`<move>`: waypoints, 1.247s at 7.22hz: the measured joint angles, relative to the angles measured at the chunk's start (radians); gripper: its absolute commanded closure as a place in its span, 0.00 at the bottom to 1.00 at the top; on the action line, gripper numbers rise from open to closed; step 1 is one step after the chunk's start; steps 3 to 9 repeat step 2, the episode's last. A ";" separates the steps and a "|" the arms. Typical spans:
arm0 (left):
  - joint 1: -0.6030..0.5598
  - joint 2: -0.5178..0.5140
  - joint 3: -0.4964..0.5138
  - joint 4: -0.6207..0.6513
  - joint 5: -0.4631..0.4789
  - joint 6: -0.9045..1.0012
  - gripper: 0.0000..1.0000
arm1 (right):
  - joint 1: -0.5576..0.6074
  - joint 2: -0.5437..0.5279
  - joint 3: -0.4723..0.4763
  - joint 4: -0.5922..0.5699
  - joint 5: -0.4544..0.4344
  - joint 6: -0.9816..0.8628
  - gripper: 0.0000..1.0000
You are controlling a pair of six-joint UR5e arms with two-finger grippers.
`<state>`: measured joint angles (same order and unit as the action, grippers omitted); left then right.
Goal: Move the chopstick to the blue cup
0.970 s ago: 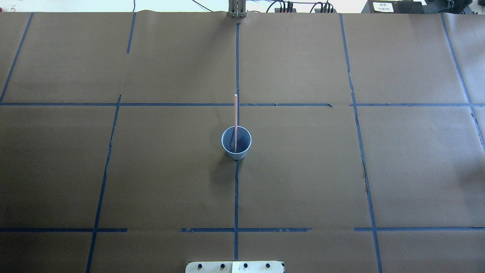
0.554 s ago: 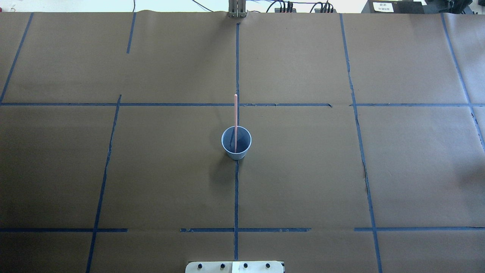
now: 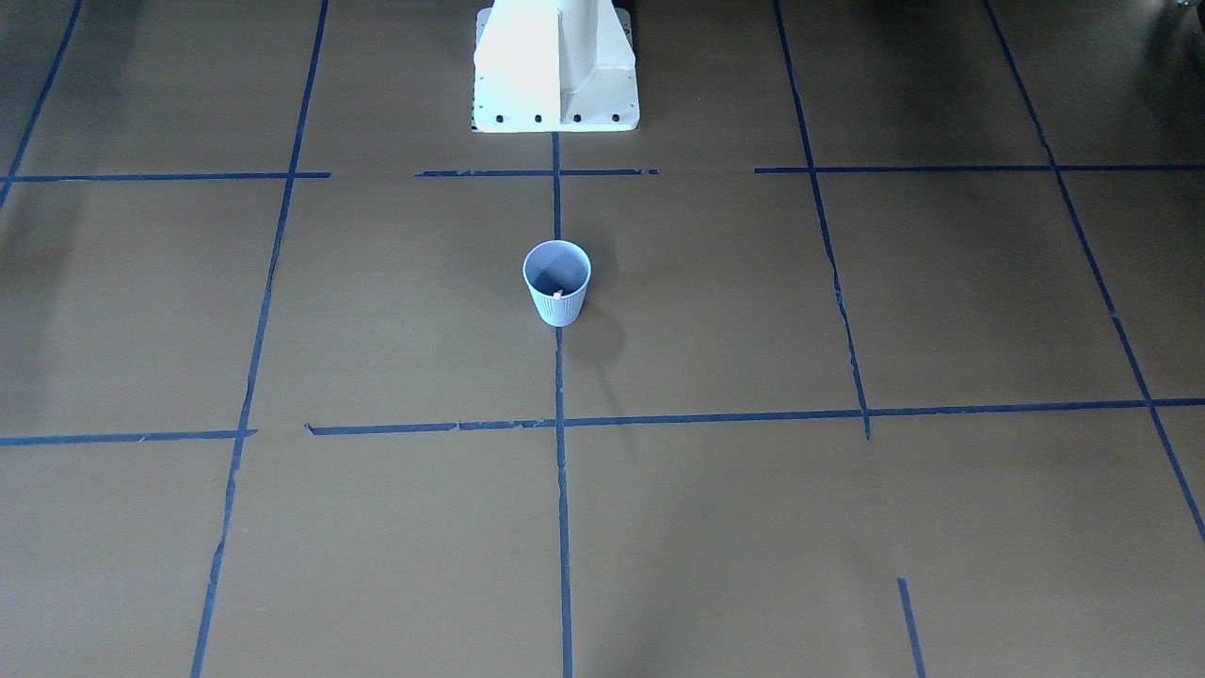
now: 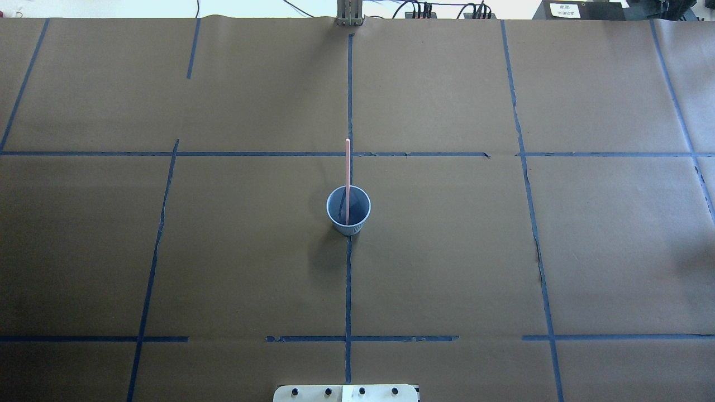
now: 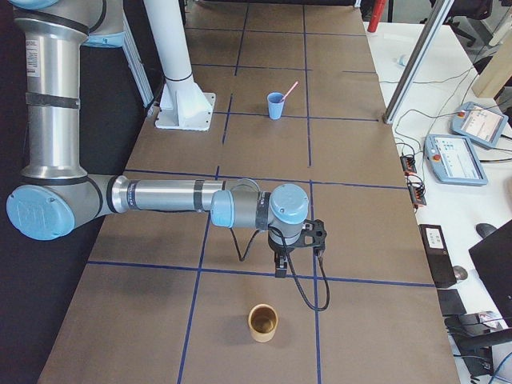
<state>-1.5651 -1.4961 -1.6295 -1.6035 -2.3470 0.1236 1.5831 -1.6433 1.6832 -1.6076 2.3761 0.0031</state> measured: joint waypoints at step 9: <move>-0.006 -0.001 -0.001 -0.001 0.000 -0.002 0.00 | 0.001 0.000 0.001 0.000 0.000 0.000 0.00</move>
